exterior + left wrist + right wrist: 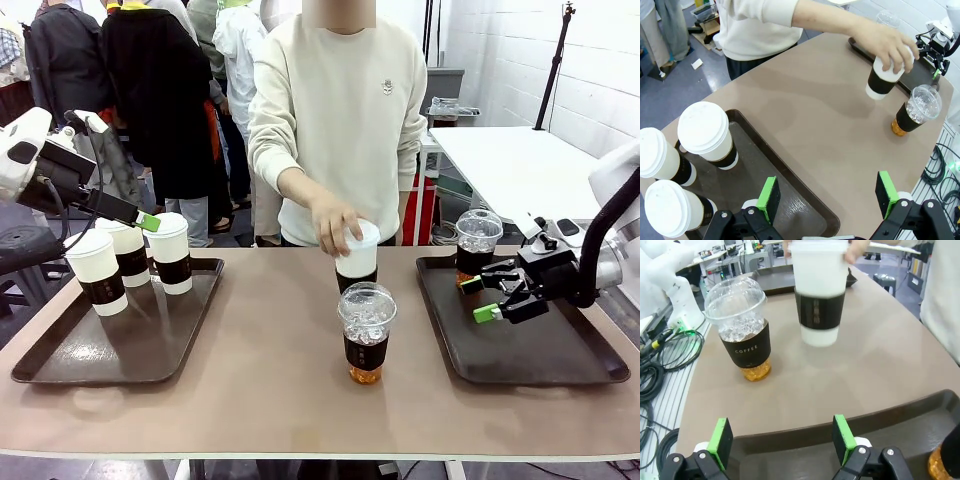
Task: Distribute the coffee onto the tray.
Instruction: Pick up another iced Americano from the middle of the table and place it on the right Handle tray.
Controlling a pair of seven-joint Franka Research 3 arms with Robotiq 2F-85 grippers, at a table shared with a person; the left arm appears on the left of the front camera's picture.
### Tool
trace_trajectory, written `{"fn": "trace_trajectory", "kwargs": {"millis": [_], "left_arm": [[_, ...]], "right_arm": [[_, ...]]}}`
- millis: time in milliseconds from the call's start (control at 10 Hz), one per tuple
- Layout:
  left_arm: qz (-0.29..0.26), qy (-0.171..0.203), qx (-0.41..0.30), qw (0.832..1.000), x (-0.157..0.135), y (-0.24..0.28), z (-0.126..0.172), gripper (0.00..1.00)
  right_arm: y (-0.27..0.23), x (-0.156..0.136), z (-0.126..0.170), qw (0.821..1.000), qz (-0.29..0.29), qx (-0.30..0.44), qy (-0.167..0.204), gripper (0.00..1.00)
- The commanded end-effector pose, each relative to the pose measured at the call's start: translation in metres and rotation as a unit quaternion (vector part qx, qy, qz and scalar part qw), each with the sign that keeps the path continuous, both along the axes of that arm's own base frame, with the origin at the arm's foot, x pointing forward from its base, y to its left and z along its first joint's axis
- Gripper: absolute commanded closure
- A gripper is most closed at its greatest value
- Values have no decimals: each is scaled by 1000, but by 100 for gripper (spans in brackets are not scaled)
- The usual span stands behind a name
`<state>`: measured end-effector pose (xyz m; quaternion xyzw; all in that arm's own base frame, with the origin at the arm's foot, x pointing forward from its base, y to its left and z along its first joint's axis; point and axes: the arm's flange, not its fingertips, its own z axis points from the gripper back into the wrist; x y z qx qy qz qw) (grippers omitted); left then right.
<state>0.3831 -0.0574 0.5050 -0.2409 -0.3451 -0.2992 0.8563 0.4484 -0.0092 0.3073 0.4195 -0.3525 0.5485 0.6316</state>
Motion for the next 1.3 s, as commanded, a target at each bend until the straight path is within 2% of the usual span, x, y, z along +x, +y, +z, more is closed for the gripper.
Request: {"fn": "trace_trajectory", "kwargs": {"millis": [0,400,1000,1200], "left_arm": [[-1,3,-8,1000,1,0,-1,0],[-1,3,-8,1000,1,0,-1,0],[-1,3,-8,1000,1,0,-1,0],[-1,3,-8,1000,1,0,-1,0]], "right_arm": [[-1,-12,-3,1000,7,3,-9,0],[3,-16,-5,1000,10,9,-16,0],[54,-27,-16,998,-10,47,-44,0],[71,-27,-21,998,3,62,-33,0]]}}
